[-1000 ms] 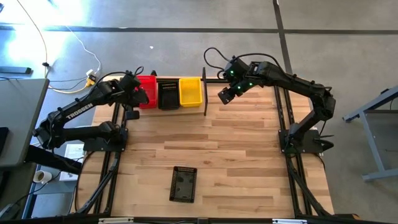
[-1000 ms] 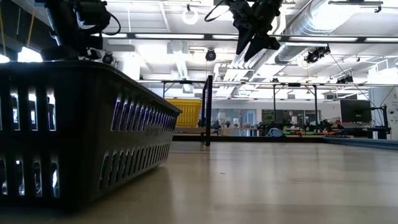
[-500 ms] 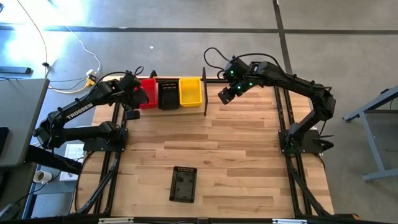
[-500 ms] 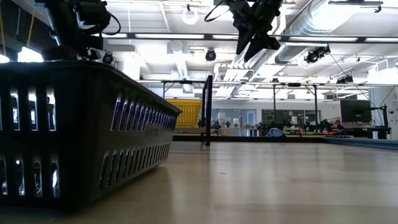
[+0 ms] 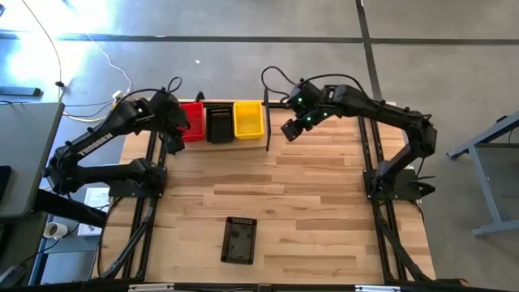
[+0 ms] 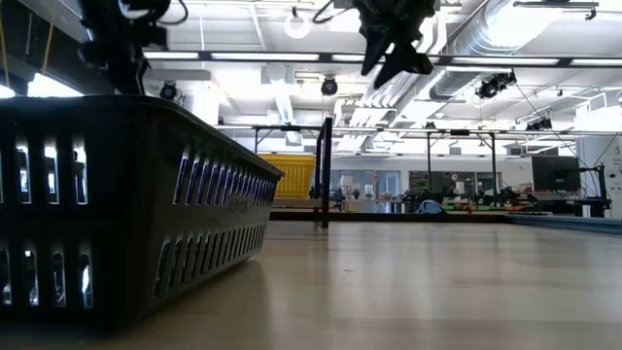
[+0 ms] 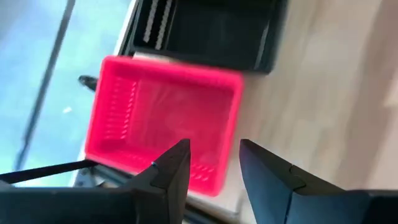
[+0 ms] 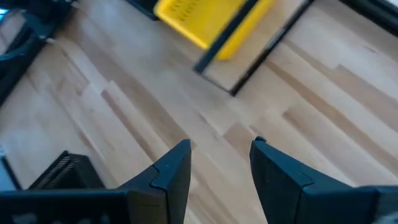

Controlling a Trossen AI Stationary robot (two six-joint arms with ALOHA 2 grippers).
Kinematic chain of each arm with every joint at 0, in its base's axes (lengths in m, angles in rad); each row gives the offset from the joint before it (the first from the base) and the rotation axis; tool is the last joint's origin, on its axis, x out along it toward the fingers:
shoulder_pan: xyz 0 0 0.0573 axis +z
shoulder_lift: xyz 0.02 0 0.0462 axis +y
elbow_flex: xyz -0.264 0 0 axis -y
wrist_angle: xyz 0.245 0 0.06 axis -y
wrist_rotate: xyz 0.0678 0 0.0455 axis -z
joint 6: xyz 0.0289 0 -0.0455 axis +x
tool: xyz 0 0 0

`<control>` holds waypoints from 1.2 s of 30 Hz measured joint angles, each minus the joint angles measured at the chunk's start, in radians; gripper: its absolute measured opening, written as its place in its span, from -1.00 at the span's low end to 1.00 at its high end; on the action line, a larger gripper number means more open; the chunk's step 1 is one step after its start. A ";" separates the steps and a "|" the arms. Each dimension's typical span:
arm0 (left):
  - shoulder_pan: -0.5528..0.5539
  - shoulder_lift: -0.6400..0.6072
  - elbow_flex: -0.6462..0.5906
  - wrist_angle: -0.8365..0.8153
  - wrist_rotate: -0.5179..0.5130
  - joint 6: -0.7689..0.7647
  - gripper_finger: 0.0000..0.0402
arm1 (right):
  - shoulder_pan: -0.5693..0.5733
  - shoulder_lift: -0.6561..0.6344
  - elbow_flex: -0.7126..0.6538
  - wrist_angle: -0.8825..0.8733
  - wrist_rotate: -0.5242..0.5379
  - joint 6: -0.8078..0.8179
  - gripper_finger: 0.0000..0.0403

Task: Stack baskets on shelf by color
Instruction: Stack the black bin on top of the black bin

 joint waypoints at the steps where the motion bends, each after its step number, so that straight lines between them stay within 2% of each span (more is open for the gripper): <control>1: -0.010 -0.003 0.014 -0.007 0.020 -0.024 -0.35 | 0.015 0.000 0.000 0.010 0.000 0.005 -0.26; 5: -0.063 -0.021 0.039 -0.009 0.114 -0.148 -0.35 | 0.080 0.000 0.000 0.056 0.015 0.050 -0.26; 13: -0.231 -0.034 0.039 -0.032 0.235 -0.469 -0.35 | 0.187 0.000 0.000 0.087 0.057 0.126 -0.26; 18: -0.368 -0.034 0.039 -0.032 0.243 -0.720 -0.35 | 0.239 0.000 0.000 0.088 0.080 0.161 -0.26; 25: -0.559 -0.034 0.039 -0.031 0.212 -1.112 -0.35 | 0.288 0.000 0.000 0.088 0.110 0.161 -0.26; 36: -0.860 0.049 0.038 -0.016 -0.007 -1.599 -0.35 | 0.366 0.000 0.000 0.088 0.111 0.102 -0.26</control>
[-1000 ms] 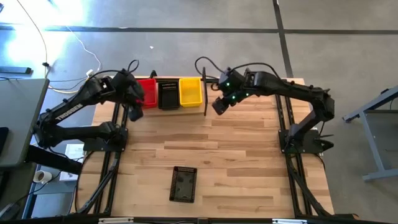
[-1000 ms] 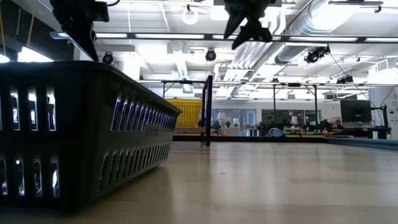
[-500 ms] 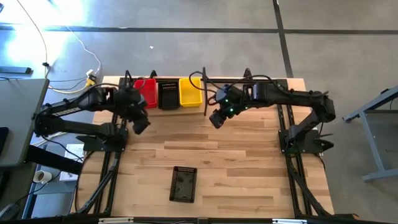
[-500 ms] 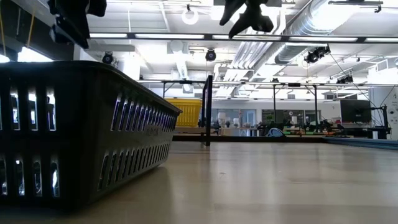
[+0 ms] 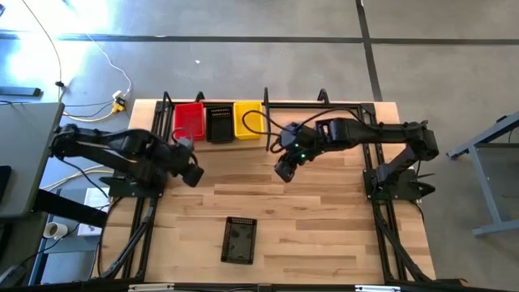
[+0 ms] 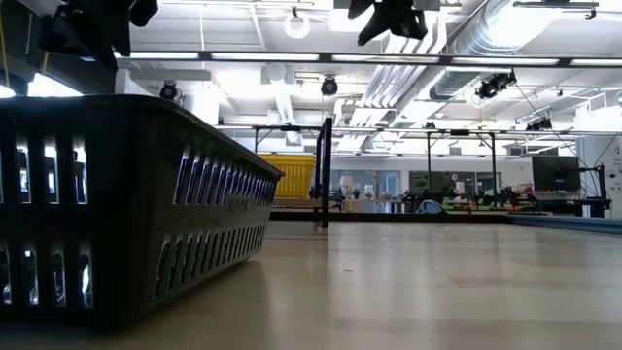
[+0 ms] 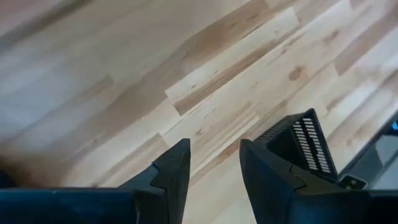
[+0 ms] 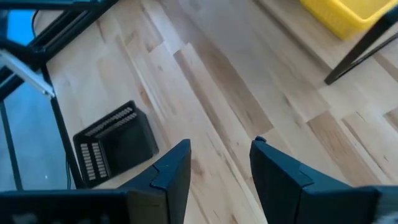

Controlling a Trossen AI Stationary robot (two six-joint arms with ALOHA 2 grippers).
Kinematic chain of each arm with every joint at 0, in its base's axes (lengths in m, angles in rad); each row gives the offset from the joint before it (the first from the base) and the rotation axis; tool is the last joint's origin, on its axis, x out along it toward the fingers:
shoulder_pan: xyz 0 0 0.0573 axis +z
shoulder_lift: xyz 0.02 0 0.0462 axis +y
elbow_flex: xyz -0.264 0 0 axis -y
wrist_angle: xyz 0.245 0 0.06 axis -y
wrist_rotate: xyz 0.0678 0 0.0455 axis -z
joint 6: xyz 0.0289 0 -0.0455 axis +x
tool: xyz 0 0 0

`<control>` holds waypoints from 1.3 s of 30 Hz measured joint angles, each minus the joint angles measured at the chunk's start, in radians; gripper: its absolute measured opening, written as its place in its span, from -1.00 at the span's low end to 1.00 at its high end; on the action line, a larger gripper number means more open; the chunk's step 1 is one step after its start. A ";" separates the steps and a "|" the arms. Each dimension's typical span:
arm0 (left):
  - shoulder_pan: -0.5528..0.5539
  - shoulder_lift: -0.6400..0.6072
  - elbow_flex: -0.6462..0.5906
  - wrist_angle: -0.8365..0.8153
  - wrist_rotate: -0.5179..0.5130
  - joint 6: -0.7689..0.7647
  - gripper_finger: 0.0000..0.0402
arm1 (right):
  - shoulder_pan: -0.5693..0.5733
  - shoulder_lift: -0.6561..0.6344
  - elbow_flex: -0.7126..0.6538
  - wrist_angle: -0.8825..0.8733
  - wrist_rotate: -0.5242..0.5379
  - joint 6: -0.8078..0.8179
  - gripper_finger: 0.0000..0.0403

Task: Stack baskets on shelf by color
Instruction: Stack the black bin on top of the black bin

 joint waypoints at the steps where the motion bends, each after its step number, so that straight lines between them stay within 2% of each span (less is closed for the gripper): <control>1: -0.024 0.013 0.000 0.000 -0.013 -0.035 -0.35 | 0.006 0.000 0.000 0.000 0.000 -0.002 -0.26; 6: -0.143 0.102 0.000 0.038 -0.071 -0.191 -0.35 | 0.028 0.000 0.000 0.000 0.000 -0.030 -0.26; 17: -0.311 0.307 0.000 0.228 -0.127 -0.361 -0.35 | 0.037 0.000 0.000 -0.003 0.024 -0.060 -0.26; 24: -0.377 0.409 0.001 0.353 -0.134 -0.445 -0.35 | 0.037 0.000 0.000 -0.009 0.025 -0.081 -0.26; 30: -0.426 0.487 0.000 0.397 -0.133 -0.520 -0.35 | 0.037 0.000 0.000 -0.016 0.029 -0.082 -0.26; 39: -0.449 0.589 0.000 0.505 -0.122 -0.563 -0.35 | 0.037 0.000 0.000 -0.031 0.039 -0.105 -0.26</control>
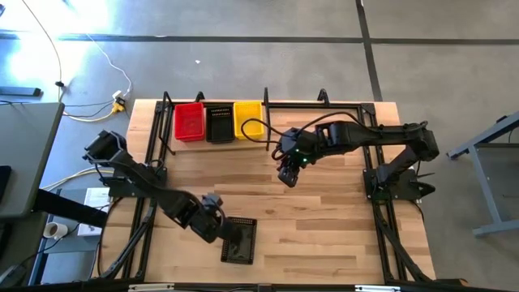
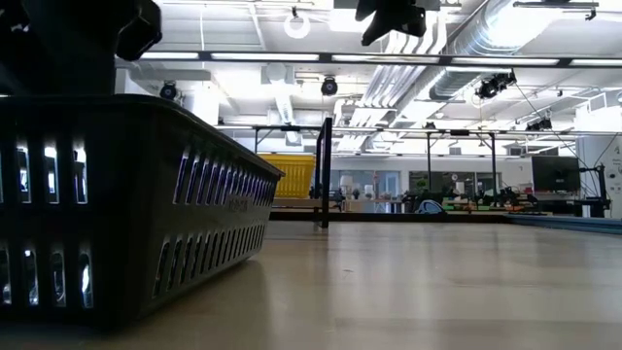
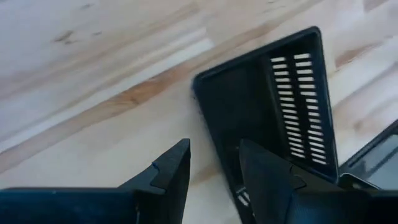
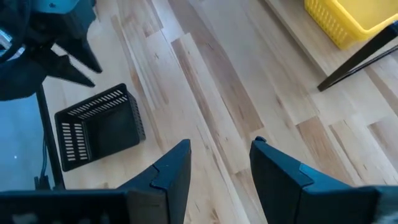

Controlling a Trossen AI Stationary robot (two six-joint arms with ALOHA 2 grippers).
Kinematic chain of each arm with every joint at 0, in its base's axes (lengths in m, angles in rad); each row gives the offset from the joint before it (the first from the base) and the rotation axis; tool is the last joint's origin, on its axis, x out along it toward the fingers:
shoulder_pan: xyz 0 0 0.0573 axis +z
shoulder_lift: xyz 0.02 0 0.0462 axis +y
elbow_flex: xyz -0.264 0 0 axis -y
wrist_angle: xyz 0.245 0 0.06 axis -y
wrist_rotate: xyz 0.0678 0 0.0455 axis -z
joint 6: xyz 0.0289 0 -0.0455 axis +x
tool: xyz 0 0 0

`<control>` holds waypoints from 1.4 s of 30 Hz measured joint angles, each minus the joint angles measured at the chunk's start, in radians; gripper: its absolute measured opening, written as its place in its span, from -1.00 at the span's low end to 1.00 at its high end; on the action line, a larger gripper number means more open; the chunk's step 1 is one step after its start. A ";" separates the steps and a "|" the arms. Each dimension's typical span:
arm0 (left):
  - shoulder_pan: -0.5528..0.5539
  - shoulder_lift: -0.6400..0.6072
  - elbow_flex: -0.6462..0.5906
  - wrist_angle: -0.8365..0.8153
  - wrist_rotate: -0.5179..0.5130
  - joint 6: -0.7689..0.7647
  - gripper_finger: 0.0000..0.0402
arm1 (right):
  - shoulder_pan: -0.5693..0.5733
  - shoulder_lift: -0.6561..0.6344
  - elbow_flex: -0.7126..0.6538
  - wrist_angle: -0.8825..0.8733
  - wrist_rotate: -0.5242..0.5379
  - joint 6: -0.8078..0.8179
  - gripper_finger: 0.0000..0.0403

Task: Stack baskets on shelf by color
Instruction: Stack the black bin on top of the black bin

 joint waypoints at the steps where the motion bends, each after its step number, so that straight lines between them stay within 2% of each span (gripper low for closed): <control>1: 0.000 0.007 0.000 0.004 0.002 0.000 -0.35 | 0.000 0.000 0.000 -0.004 0.000 -0.001 -0.26; 12: 0.012 0.116 0.002 0.076 0.005 0.000 -0.35 | 0.000 0.000 0.000 -0.013 0.008 -0.002 -0.26; 16: 0.030 0.149 0.001 0.090 0.041 0.001 -0.36 | 0.000 0.000 0.000 -0.022 0.008 -0.001 -0.26; 19: 0.043 0.146 0.000 0.097 0.047 0.013 -0.43 | 0.000 0.000 0.000 -0.023 -0.028 -0.002 -0.26; 22: 0.053 0.134 -0.002 0.085 0.032 0.014 -0.59 | 0.009 0.000 0.000 -0.015 -0.086 -0.009 -0.26; 26: 0.063 0.116 0.000 0.088 0.021 0.011 -0.88 | 0.057 0.000 0.000 0.009 -0.110 -0.061 -0.26; 28: 0.069 0.115 0.001 0.103 0.017 0.010 -0.96 | 0.088 0.000 0.000 0.023 -0.111 -0.086 -0.26; 36: 0.100 0.088 0.003 0.119 0.003 0.012 -0.97 | 0.209 0.000 0.000 0.150 -0.106 -0.212 -0.26; 42: 0.159 0.082 0.046 0.117 -0.006 0.073 -0.98 | 0.275 0.000 0.000 0.274 -0.105 -0.293 -0.26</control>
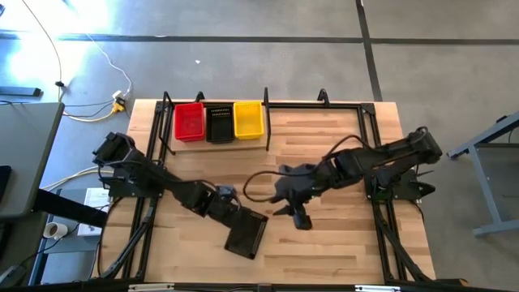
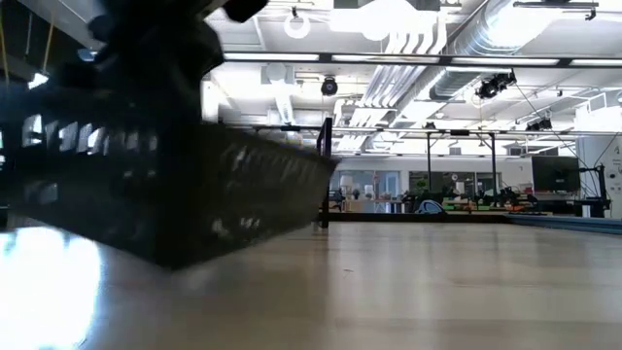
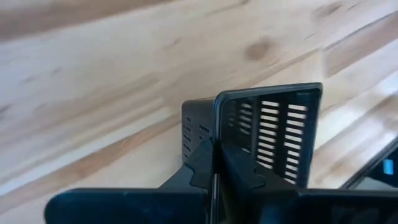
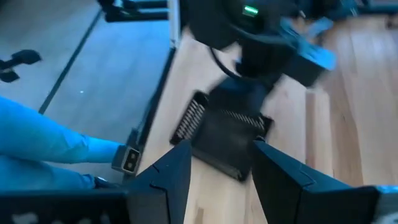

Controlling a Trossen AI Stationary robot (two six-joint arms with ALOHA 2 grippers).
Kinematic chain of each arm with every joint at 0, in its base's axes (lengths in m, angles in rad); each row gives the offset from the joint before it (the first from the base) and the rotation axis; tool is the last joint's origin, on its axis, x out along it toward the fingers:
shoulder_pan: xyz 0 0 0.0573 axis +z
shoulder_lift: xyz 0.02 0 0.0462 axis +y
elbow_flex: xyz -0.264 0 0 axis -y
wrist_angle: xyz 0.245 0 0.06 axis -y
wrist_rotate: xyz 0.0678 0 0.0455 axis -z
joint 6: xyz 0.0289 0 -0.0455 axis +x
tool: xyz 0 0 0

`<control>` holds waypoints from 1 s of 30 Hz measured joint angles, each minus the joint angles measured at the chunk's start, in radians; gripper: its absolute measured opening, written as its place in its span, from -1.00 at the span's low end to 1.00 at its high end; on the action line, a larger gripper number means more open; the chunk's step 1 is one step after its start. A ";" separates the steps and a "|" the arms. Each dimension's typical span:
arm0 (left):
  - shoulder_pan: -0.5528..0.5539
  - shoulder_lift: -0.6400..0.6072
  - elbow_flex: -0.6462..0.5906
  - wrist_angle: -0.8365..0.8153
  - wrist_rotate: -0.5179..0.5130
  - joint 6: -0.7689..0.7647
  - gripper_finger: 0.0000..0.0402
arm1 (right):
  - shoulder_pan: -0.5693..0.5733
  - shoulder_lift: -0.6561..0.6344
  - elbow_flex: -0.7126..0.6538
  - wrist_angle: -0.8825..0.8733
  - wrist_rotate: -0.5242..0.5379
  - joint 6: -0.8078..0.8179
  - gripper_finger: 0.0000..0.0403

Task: Stack baskets on shelf by color
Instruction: Stack the black bin on top of the black bin

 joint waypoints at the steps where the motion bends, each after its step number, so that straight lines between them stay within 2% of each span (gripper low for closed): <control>1: 0.012 0.000 0.011 -0.001 -0.001 0.018 -0.98 | 0.008 0.001 0.000 0.019 0.000 -0.013 -0.26; 12: 0.145 -0.001 0.134 0.001 -0.015 0.201 -0.99 | 0.063 0.063 0.000 0.016 0.001 -0.042 -0.26; 18: 0.208 -0.001 0.175 -0.004 -0.007 0.246 -0.99 | 0.071 0.119 0.000 -0.034 0.054 -0.041 -0.26; 30: 0.303 -0.001 0.184 0.000 0.040 0.289 -1.00 | 0.081 0.215 0.000 -0.063 0.062 -0.042 -0.26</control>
